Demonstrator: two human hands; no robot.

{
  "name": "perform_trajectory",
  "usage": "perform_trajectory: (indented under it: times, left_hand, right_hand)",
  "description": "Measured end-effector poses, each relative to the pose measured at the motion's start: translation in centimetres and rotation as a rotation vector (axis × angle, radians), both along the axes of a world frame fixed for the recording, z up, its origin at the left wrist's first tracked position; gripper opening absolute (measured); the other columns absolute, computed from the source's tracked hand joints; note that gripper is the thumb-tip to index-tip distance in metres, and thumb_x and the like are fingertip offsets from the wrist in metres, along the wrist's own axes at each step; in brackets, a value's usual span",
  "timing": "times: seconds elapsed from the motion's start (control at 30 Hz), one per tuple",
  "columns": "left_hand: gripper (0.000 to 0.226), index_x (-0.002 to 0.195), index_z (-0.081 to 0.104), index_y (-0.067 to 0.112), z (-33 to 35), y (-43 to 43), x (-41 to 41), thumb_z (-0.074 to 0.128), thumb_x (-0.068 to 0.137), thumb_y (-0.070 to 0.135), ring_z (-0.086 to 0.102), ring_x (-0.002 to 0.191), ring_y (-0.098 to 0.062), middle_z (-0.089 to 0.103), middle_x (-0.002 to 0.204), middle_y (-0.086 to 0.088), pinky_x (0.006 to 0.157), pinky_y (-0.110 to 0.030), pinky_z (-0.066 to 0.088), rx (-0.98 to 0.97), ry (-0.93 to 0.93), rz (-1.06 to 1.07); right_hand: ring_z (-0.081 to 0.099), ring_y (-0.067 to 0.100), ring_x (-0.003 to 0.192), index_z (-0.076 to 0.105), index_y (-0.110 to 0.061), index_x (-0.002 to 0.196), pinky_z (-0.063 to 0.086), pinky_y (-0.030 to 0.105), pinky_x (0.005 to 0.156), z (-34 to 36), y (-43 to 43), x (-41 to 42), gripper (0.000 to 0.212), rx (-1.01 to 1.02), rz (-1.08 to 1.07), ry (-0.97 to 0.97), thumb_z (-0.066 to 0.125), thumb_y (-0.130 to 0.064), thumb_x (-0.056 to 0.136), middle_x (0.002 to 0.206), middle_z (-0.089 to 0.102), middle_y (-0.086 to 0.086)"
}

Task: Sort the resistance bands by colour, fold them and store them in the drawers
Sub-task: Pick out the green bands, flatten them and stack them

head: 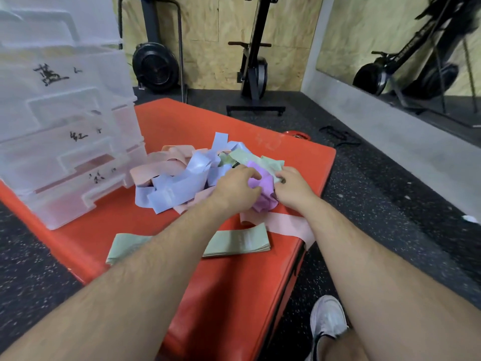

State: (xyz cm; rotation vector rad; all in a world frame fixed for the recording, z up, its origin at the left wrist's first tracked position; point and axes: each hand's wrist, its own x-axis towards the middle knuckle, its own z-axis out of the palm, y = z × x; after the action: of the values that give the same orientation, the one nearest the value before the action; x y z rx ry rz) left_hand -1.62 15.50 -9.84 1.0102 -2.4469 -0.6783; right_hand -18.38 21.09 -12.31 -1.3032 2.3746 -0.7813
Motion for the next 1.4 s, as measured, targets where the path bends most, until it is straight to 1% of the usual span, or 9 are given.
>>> perform_trajectory:
  times: [0.1,0.23,0.33,0.5,0.67,0.83,1.03,1.2,1.4]
  left_hand:
    - [0.032,0.122,0.064,0.021,0.6,0.3,1.0,0.059,0.09,0.021,0.053,0.119,-0.019,0.058,0.126,0.0,0.097,-0.034,0.045,0.005,0.014,0.012]
    - [0.032,0.118,0.066,0.018,1.4,0.7,2.6,0.058,0.087,0.015,0.056,0.111,-0.019,0.059,0.121,0.001,0.091,-0.033,0.047,0.016,0.049,0.014]
    - [0.03,0.116,0.067,0.019,2.0,0.9,3.6,0.057,0.088,0.014,0.058,0.103,-0.018,0.059,0.119,0.002,0.084,-0.029,0.046,0.004,0.084,0.046]
    - [0.028,0.116,0.066,0.021,2.5,0.7,5.1,0.056,0.09,0.016,0.059,0.104,-0.014,0.062,0.119,0.005,0.082,-0.023,0.042,0.051,0.141,0.08]
    - [0.031,0.123,0.058,0.023,3.3,0.9,5.4,0.065,0.093,0.022,0.055,0.1,-0.009,0.054,0.108,0.019,0.087,-0.019,0.044,0.121,0.384,0.091]
    - [0.057,0.133,0.044,0.045,6.0,1.7,5.7,0.075,0.086,0.038,0.063,0.091,-0.007,0.051,0.129,0.012,0.069,-0.01,0.047,0.105,0.687,0.05]
    - [0.006,0.088,0.068,0.017,7.1,1.8,7.1,0.067,0.093,0.02,0.05,0.063,0.002,0.061,0.069,0.021,0.062,-0.014,0.039,0.05,0.701,0.07]
    - [0.016,0.092,0.067,0.008,7.5,1.9,9.8,0.064,0.096,0.023,0.052,0.063,-0.007,0.061,0.07,0.003,0.058,-0.017,0.044,0.216,0.794,0.138]
    - [0.015,0.106,0.066,0.021,7.7,1.7,12.9,0.066,0.094,0.03,0.063,0.074,-0.011,0.069,0.087,-0.007,0.06,-0.022,0.049,0.303,0.77,0.152]
  right_hand:
    - [0.049,0.026,0.116,0.045,-0.032,0.068,0.031,0.022,0.085,1.5,0.3,-0.1,0.035,-0.145,-0.017,-0.038,0.046,-0.002,0.087,0.109,0.043,0.003]
    - [0.044,0.015,0.135,0.066,-0.005,0.124,0.03,0.013,0.108,3.9,1.0,-0.4,0.04,-0.329,-0.008,-0.119,0.048,0.004,0.09,0.143,0.048,0.004]
    - [0.053,0.013,0.124,0.065,-0.001,0.126,0.033,-0.006,0.087,6.1,0.9,0.0,0.044,-0.486,0.005,-0.187,0.046,0.011,0.088,0.137,0.052,0.003]
    - [0.057,0.008,0.112,0.06,0.002,0.131,0.041,-0.004,0.077,7.9,2.0,1.7,0.042,-0.562,0.038,-0.294,0.043,0.013,0.093,0.135,0.055,0.005]
    - [0.062,0.005,0.114,0.065,-0.009,0.127,0.047,0.012,0.098,9.9,1.9,2.7,0.041,-0.662,0.126,-0.315,0.049,0.01,0.093,0.139,0.059,0.001]
    - [0.064,0.007,0.118,0.066,-0.005,0.125,0.048,0.022,0.104,12.3,3.0,5.2,0.037,-0.725,0.31,-0.316,0.054,0.01,0.094,0.133,0.063,0.0]
    - [0.064,0.007,0.11,0.059,-0.026,0.131,0.053,0.023,0.092,11.3,4.0,7.5,0.051,-0.668,0.371,-0.312,0.059,0.006,0.091,0.129,0.064,-0.004]
    - [0.059,0.005,0.115,0.053,-0.031,0.136,0.056,0.017,0.074,10.1,3.5,9.1,0.048,-0.541,0.319,-0.317,0.066,-0.013,0.094,0.125,0.063,-0.006]
    - [0.065,0.005,0.084,0.07,-0.017,0.113,0.051,0.02,0.069,9.5,2.1,12.5,0.018,-0.573,0.363,-0.333,0.066,-0.016,0.095,0.096,0.072,-0.005]
